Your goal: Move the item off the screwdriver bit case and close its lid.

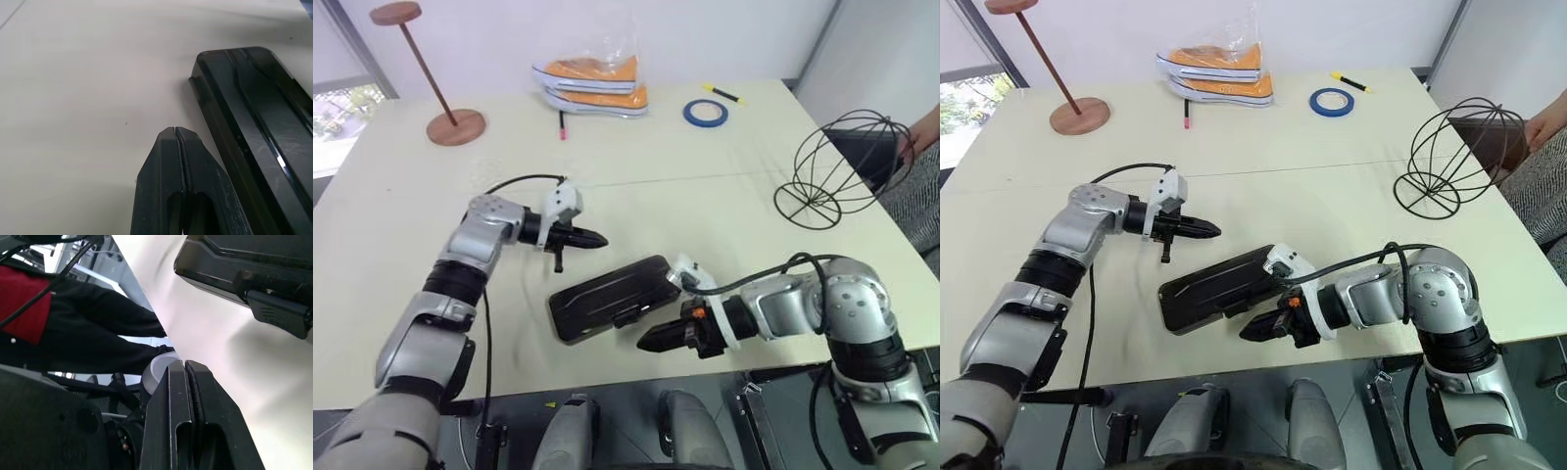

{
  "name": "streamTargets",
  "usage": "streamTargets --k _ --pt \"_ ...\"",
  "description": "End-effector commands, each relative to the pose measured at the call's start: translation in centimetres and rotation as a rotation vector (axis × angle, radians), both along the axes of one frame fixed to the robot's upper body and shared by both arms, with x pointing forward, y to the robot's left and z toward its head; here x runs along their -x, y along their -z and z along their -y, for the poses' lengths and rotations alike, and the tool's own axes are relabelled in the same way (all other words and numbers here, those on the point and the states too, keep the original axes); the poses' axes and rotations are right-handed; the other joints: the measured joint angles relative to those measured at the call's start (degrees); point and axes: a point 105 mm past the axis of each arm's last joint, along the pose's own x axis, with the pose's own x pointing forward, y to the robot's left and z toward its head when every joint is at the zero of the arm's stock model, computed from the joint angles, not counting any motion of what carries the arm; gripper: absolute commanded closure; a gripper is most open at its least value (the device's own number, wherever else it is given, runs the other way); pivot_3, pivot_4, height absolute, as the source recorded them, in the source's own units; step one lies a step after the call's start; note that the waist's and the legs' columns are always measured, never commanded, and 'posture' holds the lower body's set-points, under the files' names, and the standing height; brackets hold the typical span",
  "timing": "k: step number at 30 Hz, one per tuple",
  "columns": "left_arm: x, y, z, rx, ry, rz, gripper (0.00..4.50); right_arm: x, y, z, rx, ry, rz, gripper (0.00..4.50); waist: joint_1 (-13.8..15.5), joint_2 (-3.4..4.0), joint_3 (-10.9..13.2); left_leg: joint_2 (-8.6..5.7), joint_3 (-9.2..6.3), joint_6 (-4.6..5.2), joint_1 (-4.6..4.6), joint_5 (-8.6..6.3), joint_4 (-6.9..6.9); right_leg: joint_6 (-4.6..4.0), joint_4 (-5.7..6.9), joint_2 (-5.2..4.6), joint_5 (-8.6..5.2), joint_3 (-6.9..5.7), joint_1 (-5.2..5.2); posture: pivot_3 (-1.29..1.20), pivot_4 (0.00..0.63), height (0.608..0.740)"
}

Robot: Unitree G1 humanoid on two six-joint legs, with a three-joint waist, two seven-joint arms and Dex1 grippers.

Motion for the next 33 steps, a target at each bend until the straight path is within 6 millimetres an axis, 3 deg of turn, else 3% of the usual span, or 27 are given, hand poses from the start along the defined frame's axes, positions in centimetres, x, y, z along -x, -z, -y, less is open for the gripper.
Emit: streamTargets --k 1,6,16,33 --pt "0.0 -0.5 0.5 -0.02 0.047 0.055 4.5 -0.2 0.6 -1.1 -0.025 0.095 -0.053 4.46 0.1 0.0 0.0 0.0 -0.01 0.01 0.0 -0.01 0.01 0.0 0.0 0.0 0.0 0.0 0.0 0.0 0.15 0.74" --pt "0.7 0.1 1.4 -0.02 0.095 0.056 4.5 -0.3 1.7 -2.0 0.012 0.255 -0.129 4.46 0.1 -0.01 0.0 0.01 0.01 0.04 -0.09 -0.02 0.09 0.04 -0.03 -0.02 0.02 0.0 0.0 0.0 0.15 0.74" --pt "1.4 0.4 1.8 -0.02 0.123 0.062 4.5 -1.1 4.0 -1.7 0.035 0.511 -0.216 4.46 0.1 -0.01 0.0 0.01 0.01 0.09 -0.1 -0.04 0.14 0.08 -0.04 0.01 0.04 0.0 0.01 0.0 0.15 0.74" --pt "2.6 2.4 1.7 -0.091 0.188 0.049 4.5 -2.2 4.1 -1.2 0.041 0.619 -0.215 4.46 0.2 -0.01 0.0 0.02 0.01 0.14 -0.09 -0.07 0.14 0.08 -0.06 0.02 0.03 0.01 0.05 0.0 0.15 0.74"
